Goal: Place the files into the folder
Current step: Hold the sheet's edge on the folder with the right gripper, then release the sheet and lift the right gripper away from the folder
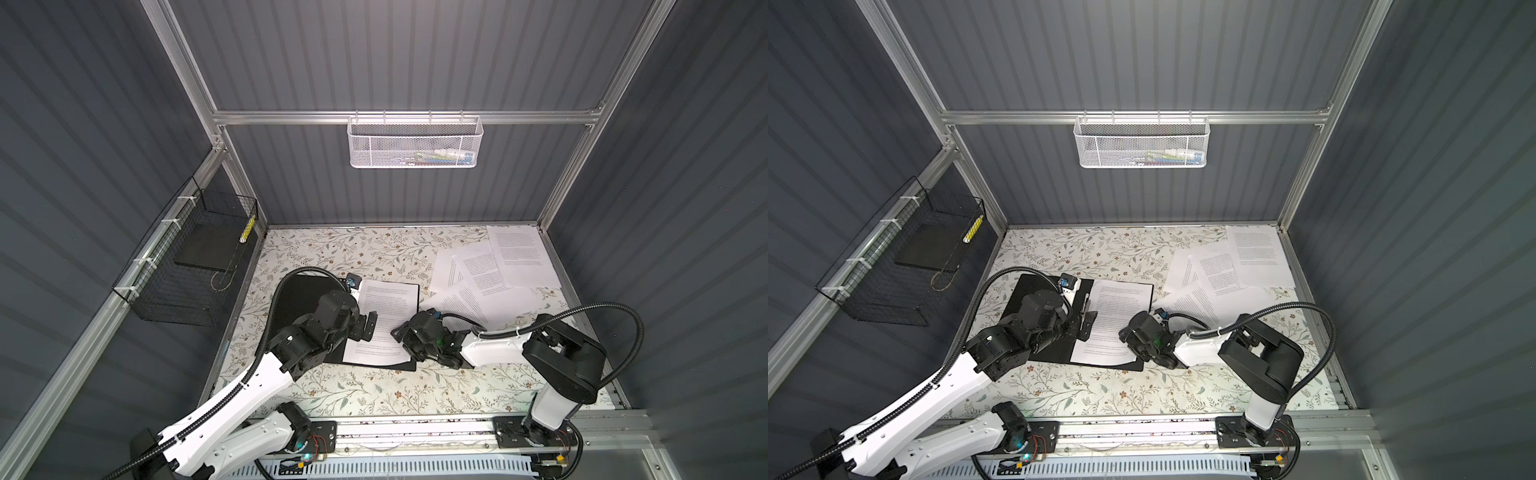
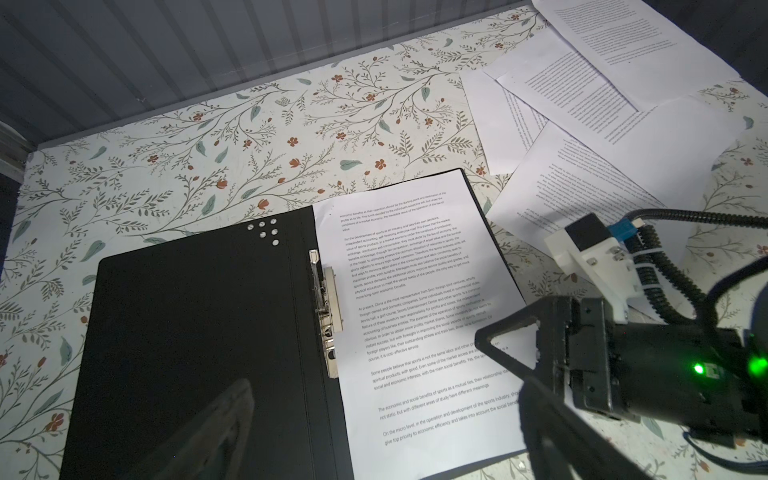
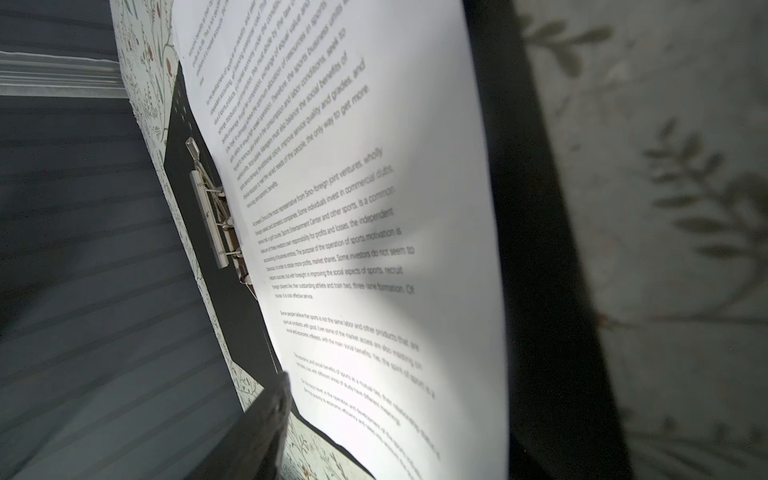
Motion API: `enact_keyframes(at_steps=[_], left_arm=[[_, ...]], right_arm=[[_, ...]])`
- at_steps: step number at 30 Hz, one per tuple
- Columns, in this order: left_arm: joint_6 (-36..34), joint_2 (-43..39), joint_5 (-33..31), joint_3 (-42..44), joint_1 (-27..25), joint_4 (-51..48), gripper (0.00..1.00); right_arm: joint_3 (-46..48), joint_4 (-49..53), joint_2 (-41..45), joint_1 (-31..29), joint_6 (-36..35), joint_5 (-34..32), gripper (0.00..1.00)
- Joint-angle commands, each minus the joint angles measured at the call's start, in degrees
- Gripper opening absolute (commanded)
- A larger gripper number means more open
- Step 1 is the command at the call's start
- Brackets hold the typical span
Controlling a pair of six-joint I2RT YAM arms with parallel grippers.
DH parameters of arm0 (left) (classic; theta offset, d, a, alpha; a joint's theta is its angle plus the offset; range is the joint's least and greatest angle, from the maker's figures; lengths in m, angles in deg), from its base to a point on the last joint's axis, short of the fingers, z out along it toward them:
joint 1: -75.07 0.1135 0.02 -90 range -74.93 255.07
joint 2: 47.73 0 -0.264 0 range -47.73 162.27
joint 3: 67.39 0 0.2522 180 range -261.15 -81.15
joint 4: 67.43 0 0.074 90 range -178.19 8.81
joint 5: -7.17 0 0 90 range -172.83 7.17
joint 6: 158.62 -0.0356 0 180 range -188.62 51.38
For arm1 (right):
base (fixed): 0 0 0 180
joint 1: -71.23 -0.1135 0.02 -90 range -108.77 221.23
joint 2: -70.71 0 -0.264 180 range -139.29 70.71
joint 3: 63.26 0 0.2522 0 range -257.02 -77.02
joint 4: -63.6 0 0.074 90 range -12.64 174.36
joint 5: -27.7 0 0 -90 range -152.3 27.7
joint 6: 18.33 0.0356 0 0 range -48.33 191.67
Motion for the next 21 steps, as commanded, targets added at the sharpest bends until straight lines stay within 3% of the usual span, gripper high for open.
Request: enact_keyframes(at_steps=[1,12,14,16,21], left_arm=[[0.4,-0.5,0.8,0.7,0.5,0.0,1.0],[0.3,-0.5,0.9,0.8,0.4,0.0,1.0],[0.4,-0.5,1.0,0.8,0.4,0.0,1.0],[0.3,-0.6,0.9,0.8,0.5,0.0,1.0],[0.3,-0.7,0.7,0.8,0.4,0.0,1.0]], right_arm=[[-0.9,4.7,-2.3,0.2,-1.7,0.6,0.6],[-0.4,6.4,-1.2,0.2,-2.1,0.1,0.66],[0.1,7.1,-0.5,0.1,-2.0,-0.2,0.73],[1.0,8.0,0.6,0.1,-1.4,-0.6,0.99],[4.2,12.0,5.3,-0.6,-0.7,-3.1,0.99]])
